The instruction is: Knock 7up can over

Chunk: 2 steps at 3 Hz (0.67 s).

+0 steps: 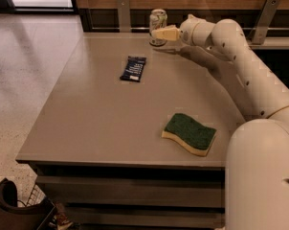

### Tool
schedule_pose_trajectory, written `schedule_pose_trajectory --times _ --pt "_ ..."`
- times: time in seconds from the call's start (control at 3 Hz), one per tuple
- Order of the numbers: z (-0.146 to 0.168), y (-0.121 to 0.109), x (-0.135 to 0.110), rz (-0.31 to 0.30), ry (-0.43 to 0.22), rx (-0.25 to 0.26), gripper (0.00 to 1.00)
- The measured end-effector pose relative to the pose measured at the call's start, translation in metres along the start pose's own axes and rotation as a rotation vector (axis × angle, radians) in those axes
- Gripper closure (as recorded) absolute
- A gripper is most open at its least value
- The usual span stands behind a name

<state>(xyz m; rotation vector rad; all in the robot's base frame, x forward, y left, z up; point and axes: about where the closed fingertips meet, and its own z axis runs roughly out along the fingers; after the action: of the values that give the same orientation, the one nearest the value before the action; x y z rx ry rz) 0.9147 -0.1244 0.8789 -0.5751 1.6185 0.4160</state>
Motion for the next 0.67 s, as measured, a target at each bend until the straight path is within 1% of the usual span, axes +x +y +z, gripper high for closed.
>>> schedule_pose_trajectory --times 0.33,0.67 --pt "0.008 0.006 -0.005 0.002 -0.022 -0.031 0.00" --pt "0.018 0.016 -0.009 0.006 -0.040 -0.076 0.00"
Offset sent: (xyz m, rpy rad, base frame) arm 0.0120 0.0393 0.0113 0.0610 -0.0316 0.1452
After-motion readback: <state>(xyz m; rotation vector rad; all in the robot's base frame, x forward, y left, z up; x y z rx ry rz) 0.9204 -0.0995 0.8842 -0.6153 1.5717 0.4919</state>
